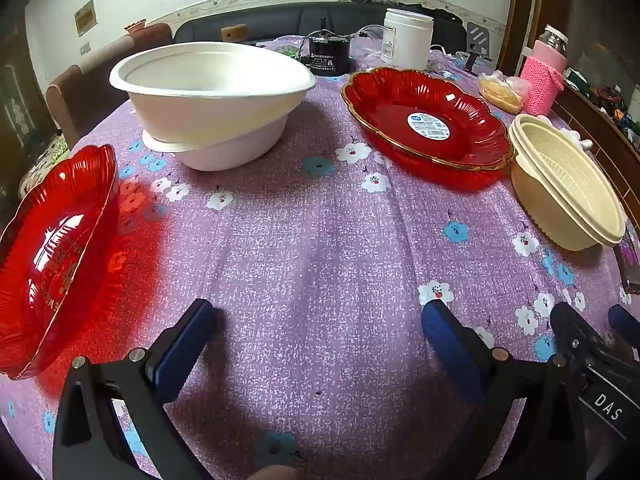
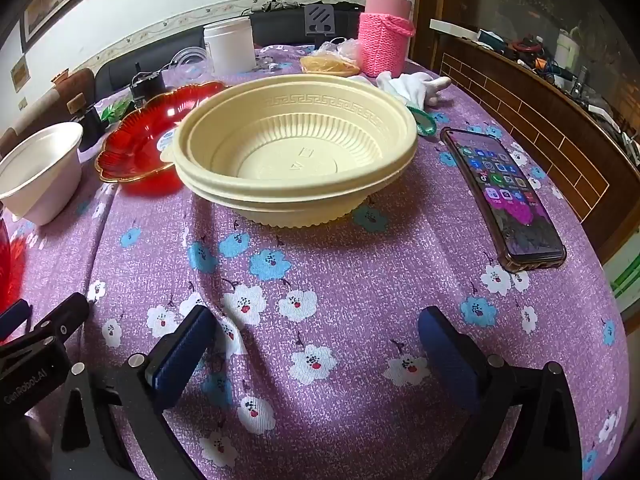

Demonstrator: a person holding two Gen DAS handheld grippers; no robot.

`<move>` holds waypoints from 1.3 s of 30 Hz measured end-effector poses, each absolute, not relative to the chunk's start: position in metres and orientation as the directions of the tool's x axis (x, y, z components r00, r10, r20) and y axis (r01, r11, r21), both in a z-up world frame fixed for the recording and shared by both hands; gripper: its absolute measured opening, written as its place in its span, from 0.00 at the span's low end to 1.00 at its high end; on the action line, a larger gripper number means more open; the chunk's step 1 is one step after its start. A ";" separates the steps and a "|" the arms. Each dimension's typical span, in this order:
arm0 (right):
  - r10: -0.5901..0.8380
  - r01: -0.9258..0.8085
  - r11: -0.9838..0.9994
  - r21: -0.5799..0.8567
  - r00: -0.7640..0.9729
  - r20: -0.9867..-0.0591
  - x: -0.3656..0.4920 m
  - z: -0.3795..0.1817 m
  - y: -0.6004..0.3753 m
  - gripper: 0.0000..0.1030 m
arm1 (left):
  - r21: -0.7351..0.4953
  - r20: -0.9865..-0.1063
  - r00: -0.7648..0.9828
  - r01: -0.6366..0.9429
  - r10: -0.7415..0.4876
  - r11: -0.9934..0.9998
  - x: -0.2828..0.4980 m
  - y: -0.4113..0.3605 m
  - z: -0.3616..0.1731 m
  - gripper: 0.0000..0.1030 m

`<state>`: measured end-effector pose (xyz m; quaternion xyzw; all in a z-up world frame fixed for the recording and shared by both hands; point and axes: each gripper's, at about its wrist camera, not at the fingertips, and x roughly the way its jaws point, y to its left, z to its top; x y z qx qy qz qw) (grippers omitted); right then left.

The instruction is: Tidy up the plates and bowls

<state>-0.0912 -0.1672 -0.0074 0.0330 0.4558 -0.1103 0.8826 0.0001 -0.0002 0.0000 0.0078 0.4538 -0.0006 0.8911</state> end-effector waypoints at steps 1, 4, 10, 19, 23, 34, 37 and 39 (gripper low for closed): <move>-0.121 0.224 0.974 0.018 0.590 -0.798 -0.093 -0.007 -0.170 0.99 | 0.011 -0.808 0.589 0.008 0.004 1.000 0.000 0.000 0.000 1.00; -0.139 0.224 0.975 -0.004 0.586 -0.798 -0.093 -0.007 -0.168 0.99 | 0.009 -0.808 0.589 0.008 0.003 1.000 0.000 0.000 0.000 1.00; -0.141 0.224 0.975 -0.008 0.583 -0.800 -0.093 -0.007 -0.168 0.99 | 0.009 -0.808 0.589 0.008 0.002 1.000 0.000 0.000 0.000 1.00; -0.142 0.224 0.974 -0.010 0.582 -0.801 -0.093 -0.007 -0.168 0.99 | 0.008 -0.808 0.590 0.008 0.002 1.000 0.000 0.000 0.000 1.00; -0.143 0.224 0.975 -0.011 0.581 -0.801 -0.093 -0.007 -0.168 0.99 | 0.008 -0.808 0.589 0.008 0.001 1.000 0.000 0.000 0.000 1.00; -0.143 0.224 0.974 -0.012 0.581 -0.801 -0.093 -0.007 -0.167 0.99 | 0.007 -0.808 0.590 0.008 0.001 1.000 0.000 0.000 0.000 1.00; -0.143 0.224 0.974 -0.012 0.581 -0.801 -0.093 -0.007 -0.167 0.99 | 0.008 -0.808 0.589 0.010 0.001 1.000 -0.003 0.001 0.001 1.00; -0.144 0.224 0.974 -0.012 0.581 -0.801 -0.093 -0.007 -0.167 0.99 | 0.011 -0.809 0.588 0.008 0.004 1.000 -0.005 0.001 0.000 1.00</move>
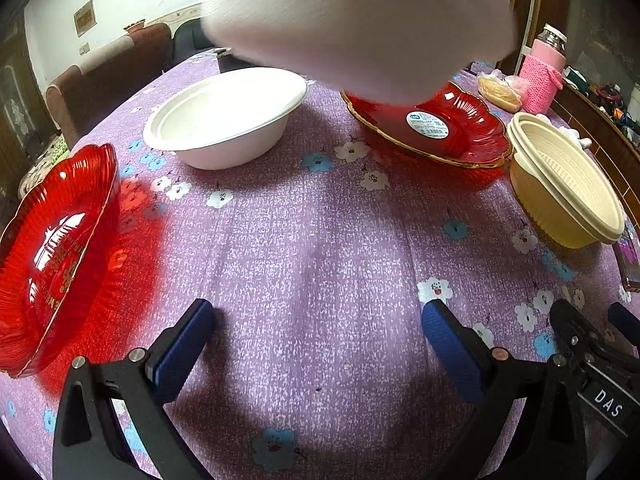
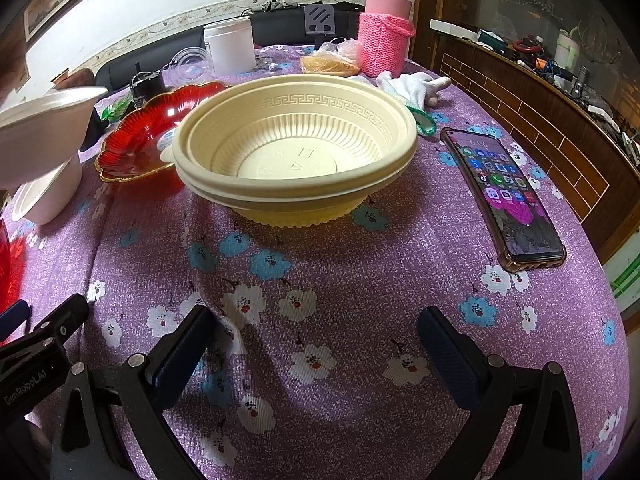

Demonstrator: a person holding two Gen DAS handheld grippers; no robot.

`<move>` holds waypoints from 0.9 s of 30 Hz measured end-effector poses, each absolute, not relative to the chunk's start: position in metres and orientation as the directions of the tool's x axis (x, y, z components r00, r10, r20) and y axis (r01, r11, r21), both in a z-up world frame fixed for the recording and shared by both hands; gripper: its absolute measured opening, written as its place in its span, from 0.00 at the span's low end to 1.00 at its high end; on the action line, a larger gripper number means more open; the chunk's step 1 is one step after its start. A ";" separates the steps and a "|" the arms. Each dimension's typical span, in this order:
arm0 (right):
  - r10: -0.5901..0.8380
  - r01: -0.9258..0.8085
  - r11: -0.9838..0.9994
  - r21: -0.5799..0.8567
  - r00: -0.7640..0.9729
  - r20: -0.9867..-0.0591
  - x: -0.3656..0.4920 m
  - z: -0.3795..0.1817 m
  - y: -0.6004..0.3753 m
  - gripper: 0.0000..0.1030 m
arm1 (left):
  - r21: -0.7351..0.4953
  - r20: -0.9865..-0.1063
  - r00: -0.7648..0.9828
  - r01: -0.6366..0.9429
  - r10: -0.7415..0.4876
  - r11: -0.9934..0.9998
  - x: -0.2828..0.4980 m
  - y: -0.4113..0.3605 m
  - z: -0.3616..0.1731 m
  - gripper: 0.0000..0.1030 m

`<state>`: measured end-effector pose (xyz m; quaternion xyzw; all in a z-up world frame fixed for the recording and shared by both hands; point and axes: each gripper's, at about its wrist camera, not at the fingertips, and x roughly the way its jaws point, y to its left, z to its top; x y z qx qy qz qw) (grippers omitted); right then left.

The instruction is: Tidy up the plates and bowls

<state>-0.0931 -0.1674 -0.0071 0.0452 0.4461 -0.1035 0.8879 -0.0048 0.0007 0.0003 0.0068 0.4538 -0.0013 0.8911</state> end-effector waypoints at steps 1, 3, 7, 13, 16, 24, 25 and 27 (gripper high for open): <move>-0.144 0.224 0.974 -0.012 0.581 -0.801 -0.093 -0.007 -0.167 0.99 | 0.011 -0.809 0.588 0.006 0.006 1.000 -0.008 0.001 0.000 1.00; -0.143 0.224 0.974 -0.012 0.581 -0.801 -0.093 -0.007 -0.167 0.99 | 0.013 -0.808 0.589 -0.002 0.011 1.000 -0.013 0.000 0.001 1.00; -0.144 0.224 0.974 -0.012 0.581 -0.801 -0.093 -0.007 -0.167 0.99 | 0.012 -0.809 0.588 -0.001 0.010 1.000 -0.015 -0.002 0.000 1.00; -0.143 0.224 0.974 -0.012 0.580 -0.802 -0.093 -0.007 -0.167 0.99 | 0.013 -0.808 0.589 0.002 0.009 1.000 -0.032 -0.010 0.000 1.00; -0.144 0.224 0.974 -0.012 0.581 -0.801 -0.093 -0.007 -0.167 0.99 | 0.016 -0.811 0.584 0.029 -0.004 0.999 -0.037 -0.016 0.000 1.00; -0.144 0.224 0.974 -0.012 0.581 -0.801 -0.093 -0.007 -0.168 0.99 | 0.010 -0.812 0.583 0.035 -0.012 0.999 -0.040 -0.018 0.000 1.00; -0.144 0.224 0.974 -0.012 0.581 -0.801 -0.093 -0.007 -0.167 0.99 | 0.010 -0.813 0.583 0.037 -0.014 0.999 -0.040 -0.018 0.000 1.00; -0.144 0.224 0.974 -0.012 0.581 -0.801 -0.093 -0.007 -0.168 0.99 | 0.010 -0.813 0.582 0.041 -0.016 0.999 -0.041 -0.018 0.000 1.00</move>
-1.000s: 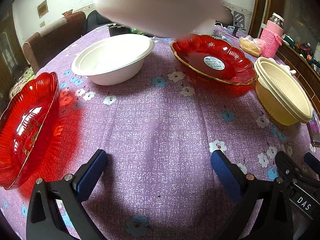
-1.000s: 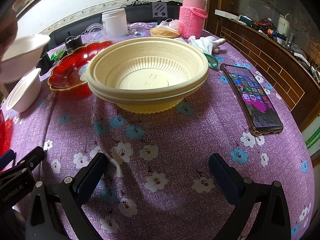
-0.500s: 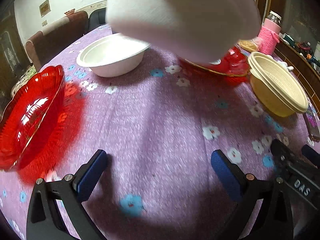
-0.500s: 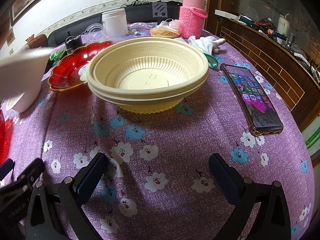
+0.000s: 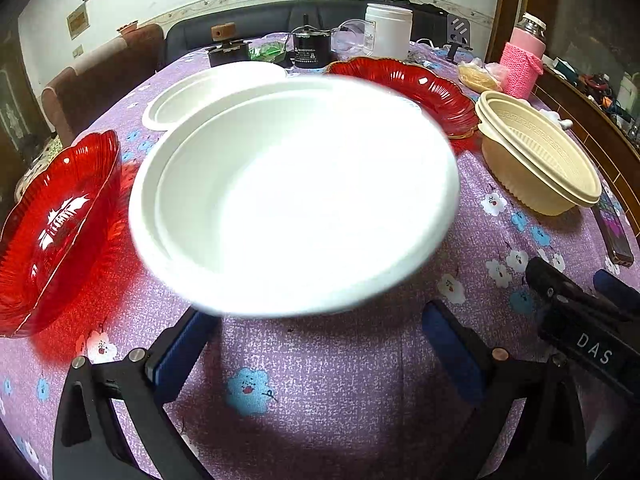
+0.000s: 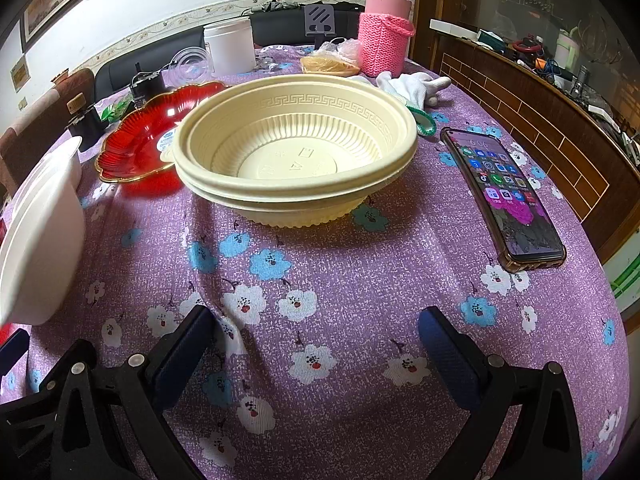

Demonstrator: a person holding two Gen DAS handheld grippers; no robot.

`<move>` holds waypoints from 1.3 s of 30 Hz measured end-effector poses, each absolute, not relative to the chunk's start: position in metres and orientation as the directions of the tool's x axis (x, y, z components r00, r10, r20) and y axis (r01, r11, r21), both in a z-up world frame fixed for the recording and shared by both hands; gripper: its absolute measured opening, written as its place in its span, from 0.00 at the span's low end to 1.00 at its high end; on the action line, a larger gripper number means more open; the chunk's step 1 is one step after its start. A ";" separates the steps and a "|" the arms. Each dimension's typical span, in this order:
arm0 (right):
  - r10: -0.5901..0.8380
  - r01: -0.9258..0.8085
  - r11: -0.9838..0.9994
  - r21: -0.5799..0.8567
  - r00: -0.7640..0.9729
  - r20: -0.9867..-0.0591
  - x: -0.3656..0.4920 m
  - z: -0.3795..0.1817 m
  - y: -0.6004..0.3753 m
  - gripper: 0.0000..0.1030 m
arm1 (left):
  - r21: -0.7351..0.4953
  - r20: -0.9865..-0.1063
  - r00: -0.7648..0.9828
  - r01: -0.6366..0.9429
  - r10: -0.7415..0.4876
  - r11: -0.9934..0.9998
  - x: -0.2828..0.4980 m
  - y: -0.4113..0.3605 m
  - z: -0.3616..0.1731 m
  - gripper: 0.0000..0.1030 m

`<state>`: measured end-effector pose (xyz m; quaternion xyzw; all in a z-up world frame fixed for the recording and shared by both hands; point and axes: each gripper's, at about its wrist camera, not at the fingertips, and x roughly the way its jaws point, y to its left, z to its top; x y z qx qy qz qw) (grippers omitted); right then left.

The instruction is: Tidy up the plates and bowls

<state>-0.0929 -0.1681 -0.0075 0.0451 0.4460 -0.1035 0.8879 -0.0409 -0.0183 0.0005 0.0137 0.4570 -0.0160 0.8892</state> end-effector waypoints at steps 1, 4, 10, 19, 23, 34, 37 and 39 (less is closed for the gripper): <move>-0.143 0.224 0.974 -0.012 0.581 -0.801 -0.093 -0.008 -0.168 0.99 | 0.010 -0.813 0.582 0.042 -0.016 0.999 -0.041 -0.018 0.000 1.00; -0.143 0.224 0.974 -0.012 0.581 -0.801 -0.093 -0.008 -0.168 0.99 | 0.009 -0.814 0.581 0.041 -0.017 0.999 -0.040 -0.015 0.001 1.00; -0.143 0.224 0.974 -0.012 0.581 -0.801 -0.093 -0.008 -0.168 0.99 | 0.008 -0.814 0.581 0.041 -0.017 0.999 -0.039 -0.013 0.001 1.00; -0.143 0.224 0.974 -0.012 0.581 -0.801 -0.093 -0.008 -0.168 0.99 | 0.009 -0.819 0.573 0.042 -0.016 0.999 -0.039 -0.014 0.002 1.00; -0.144 0.224 0.974 -0.012 0.581 -0.801 -0.093 -0.008 -0.168 0.99 | 0.010 -0.827 0.562 0.051 -0.021 0.999 -0.041 -0.013 0.002 1.00; -0.145 0.229 0.973 -0.010 0.579 -0.802 -0.093 -0.007 -0.167 0.99 | 0.007 -0.828 0.560 0.057 -0.026 0.998 -0.041 -0.013 0.002 1.00; -0.142 0.229 0.973 -0.008 0.576 -0.805 -0.096 -0.007 -0.165 0.99 | 0.007 -0.828 0.559 0.057 -0.027 0.998 -0.041 -0.013 0.003 1.00; -0.137 0.221 0.975 -0.009 0.573 -0.808 -0.099 -0.008 -0.166 0.99 | 0.009 -0.828 0.560 0.057 -0.025 0.998 -0.040 -0.013 0.003 1.00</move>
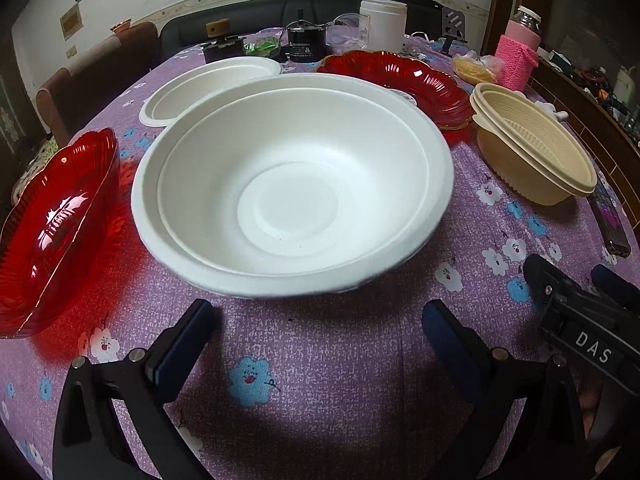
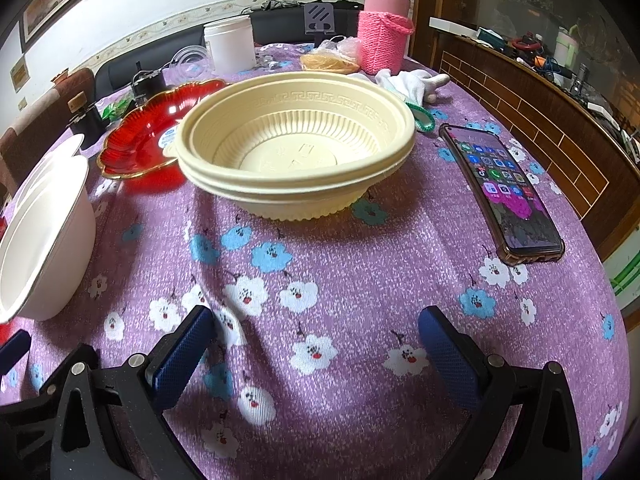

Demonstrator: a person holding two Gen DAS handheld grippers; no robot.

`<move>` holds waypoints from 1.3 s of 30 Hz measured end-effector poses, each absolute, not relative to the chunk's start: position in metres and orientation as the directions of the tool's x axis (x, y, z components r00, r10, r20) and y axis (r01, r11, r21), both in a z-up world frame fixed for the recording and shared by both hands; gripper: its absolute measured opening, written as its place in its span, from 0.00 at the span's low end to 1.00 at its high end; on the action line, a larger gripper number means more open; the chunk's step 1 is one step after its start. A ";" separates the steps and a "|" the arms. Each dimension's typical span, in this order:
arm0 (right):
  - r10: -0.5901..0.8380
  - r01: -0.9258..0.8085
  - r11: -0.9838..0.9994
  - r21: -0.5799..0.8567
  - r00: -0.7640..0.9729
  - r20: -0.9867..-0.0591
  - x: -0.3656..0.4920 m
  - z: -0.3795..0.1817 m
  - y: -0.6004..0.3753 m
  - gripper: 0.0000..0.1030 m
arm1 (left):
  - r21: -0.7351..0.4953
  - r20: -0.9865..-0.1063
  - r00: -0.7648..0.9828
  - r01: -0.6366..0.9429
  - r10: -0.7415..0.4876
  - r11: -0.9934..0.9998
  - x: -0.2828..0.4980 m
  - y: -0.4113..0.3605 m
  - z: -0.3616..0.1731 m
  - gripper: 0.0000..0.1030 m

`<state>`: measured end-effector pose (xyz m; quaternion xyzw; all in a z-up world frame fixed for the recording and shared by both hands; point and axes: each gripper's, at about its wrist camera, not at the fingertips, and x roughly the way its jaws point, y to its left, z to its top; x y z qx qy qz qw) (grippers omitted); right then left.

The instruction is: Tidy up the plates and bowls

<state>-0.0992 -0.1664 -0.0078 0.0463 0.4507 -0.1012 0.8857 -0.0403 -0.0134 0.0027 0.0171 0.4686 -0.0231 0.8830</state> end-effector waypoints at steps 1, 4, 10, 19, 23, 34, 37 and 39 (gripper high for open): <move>-0.137 0.221 0.975 -0.009 0.570 -0.810 -0.099 -0.007 -0.166 0.99 | 0.008 -0.829 0.559 0.057 -0.026 0.998 -0.040 -0.013 0.003 1.00; -0.136 0.222 0.975 -0.012 0.555 -0.820 -0.101 -0.007 -0.164 0.99 | 0.010 -0.832 0.555 0.066 -0.028 0.998 -0.040 -0.013 0.003 1.00; -0.130 0.215 0.977 -0.010 0.551 -0.825 -0.116 -0.007 -0.159 0.99 | 0.007 -0.847 0.528 0.138 -0.068 0.990 -0.045 -0.012 0.004 1.00; -0.089 0.165 0.986 -0.003 0.517 -0.851 -0.134 -0.006 -0.153 0.99 | -0.142 -0.796 0.571 0.150 -0.203 0.978 -0.094 0.021 0.038 1.00; -0.091 0.159 0.987 -0.008 0.521 -0.849 -0.137 -0.006 -0.151 0.99 | -0.151 -0.733 0.649 0.139 -0.205 0.979 -0.115 0.044 0.066 1.00; -0.017 0.107 0.993 0.045 0.519 -0.855 -0.143 0.004 -0.143 0.99 | -0.153 -0.650 0.725 0.166 -0.226 0.974 -0.135 0.068 0.098 1.00; -0.039 0.090 0.996 0.024 0.629 -0.777 -0.155 0.035 -0.130 0.98 | -0.174 -0.619 0.752 0.148 -0.225 0.973 -0.140 0.081 0.108 1.00; -0.075 0.097 0.995 -0.005 0.732 -0.677 -0.169 0.061 -0.118 0.98 | -0.180 -0.610 0.761 0.137 -0.220 0.974 -0.141 0.088 0.113 1.00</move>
